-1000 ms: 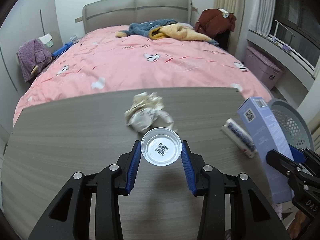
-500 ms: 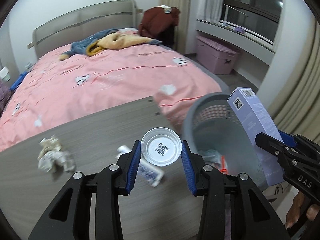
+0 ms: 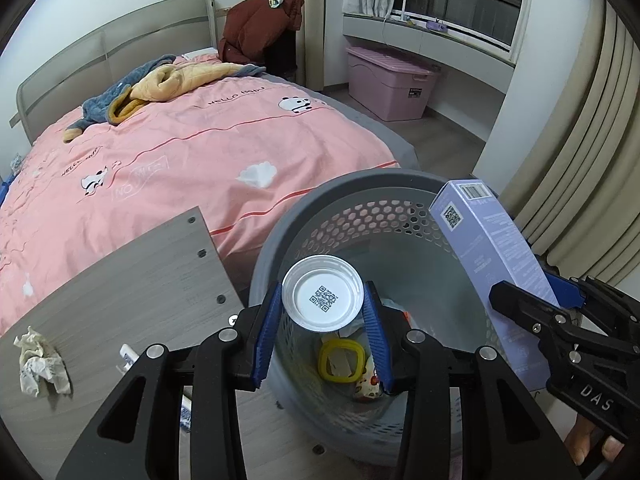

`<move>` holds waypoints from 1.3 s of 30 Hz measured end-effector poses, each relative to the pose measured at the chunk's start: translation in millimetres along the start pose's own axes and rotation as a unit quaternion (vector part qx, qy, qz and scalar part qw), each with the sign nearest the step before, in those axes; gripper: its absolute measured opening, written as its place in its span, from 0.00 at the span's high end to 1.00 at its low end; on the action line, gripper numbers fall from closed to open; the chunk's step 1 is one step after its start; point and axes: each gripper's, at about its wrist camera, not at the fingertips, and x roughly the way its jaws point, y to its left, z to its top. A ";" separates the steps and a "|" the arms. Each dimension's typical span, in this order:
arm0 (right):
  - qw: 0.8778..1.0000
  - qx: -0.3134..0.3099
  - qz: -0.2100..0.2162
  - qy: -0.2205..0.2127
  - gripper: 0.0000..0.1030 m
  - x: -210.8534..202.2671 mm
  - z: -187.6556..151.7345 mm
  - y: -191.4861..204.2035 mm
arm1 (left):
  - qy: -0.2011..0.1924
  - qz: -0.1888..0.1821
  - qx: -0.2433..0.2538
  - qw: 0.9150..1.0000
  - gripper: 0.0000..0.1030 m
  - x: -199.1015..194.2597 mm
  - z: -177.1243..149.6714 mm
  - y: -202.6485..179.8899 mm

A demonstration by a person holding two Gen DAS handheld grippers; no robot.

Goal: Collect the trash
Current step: 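Carry the white cap and lavender box over the grey basket with both grippers, then open both grippers to drop the cap and box into the basket, then move both grippers back over the desk board toward the card pack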

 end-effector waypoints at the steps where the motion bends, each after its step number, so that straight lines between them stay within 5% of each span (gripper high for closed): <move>1: 1.000 -0.001 0.000 0.002 0.57 2.0 0.5 -1.4 | 0.001 0.000 -0.001 1.000 0.62 1.5 0.6 -0.5; 10: 1.000 -0.003 0.000 0.010 0.57 11.2 5.2 -9.1 | 0.001 0.009 -0.003 1.000 0.60 5.8 7.2 -4.2; 14: 1.000 0.001 -0.001 -0.002 0.43 7.6 6.2 -14.1 | -0.005 0.015 -0.006 1.000 0.42 1.7 7.5 -3.3; 39: 1.000 0.010 0.001 0.000 0.39 6.3 -4.4 -5.8 | -0.009 0.048 -0.033 0.998 0.35 -17.4 -14.3 19.9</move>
